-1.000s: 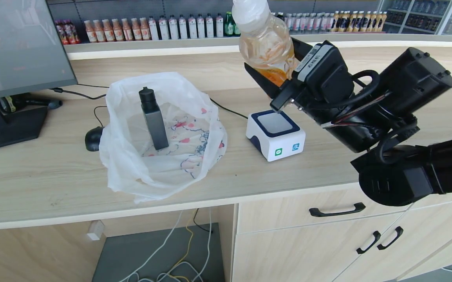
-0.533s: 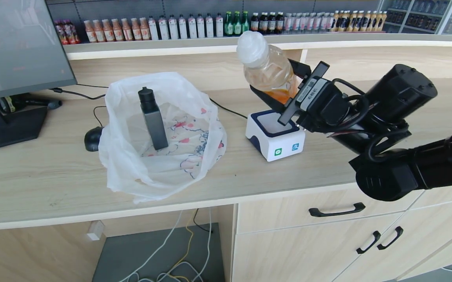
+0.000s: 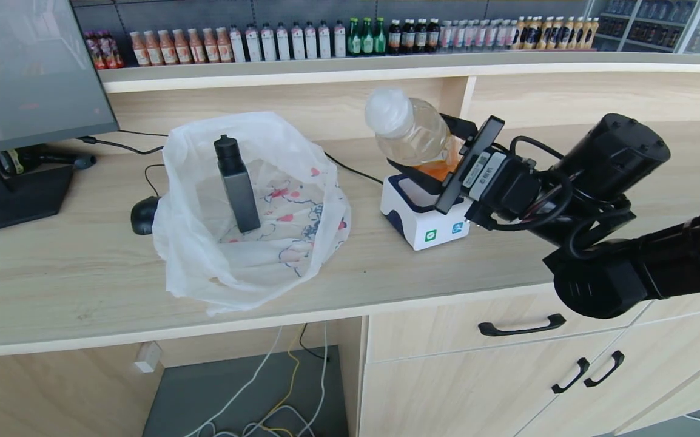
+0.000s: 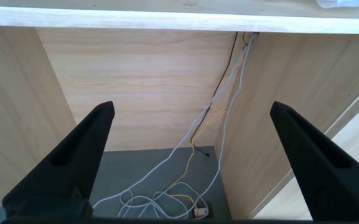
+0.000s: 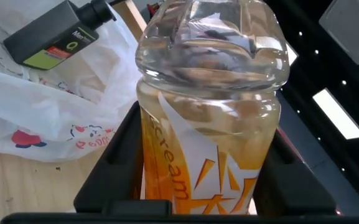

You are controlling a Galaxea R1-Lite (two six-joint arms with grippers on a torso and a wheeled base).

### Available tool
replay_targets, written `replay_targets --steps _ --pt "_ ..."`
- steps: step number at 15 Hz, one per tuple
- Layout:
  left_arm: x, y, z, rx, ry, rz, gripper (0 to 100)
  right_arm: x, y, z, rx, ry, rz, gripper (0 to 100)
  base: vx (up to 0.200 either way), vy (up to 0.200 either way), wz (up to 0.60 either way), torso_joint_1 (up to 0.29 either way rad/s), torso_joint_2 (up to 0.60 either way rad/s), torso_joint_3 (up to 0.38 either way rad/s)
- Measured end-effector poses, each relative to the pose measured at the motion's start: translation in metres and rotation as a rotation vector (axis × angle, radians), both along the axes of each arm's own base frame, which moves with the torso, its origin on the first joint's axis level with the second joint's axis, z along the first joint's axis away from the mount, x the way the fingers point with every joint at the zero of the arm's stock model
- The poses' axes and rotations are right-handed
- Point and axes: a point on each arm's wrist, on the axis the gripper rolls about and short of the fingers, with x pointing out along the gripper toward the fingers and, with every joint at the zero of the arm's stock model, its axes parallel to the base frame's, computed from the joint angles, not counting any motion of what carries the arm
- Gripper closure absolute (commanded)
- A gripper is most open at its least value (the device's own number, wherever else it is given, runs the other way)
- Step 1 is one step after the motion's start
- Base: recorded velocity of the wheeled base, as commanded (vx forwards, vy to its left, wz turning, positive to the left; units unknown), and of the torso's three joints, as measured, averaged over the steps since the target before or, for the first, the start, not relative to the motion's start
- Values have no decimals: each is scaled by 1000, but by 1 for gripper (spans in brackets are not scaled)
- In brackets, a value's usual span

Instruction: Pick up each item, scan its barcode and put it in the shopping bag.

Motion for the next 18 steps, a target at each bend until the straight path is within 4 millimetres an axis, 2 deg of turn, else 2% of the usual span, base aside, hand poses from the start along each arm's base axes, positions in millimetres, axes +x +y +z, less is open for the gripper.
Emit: replay_targets --steps 7,18 --pt "0 0 0 0 0 0 0 -8 7 -15 -27 27 15 100 0 0 0 0 0 0" --pt "0 0 0 0 0 0 0 -14 9 -20 7 36 17 100 0 0 0 0 0 0"
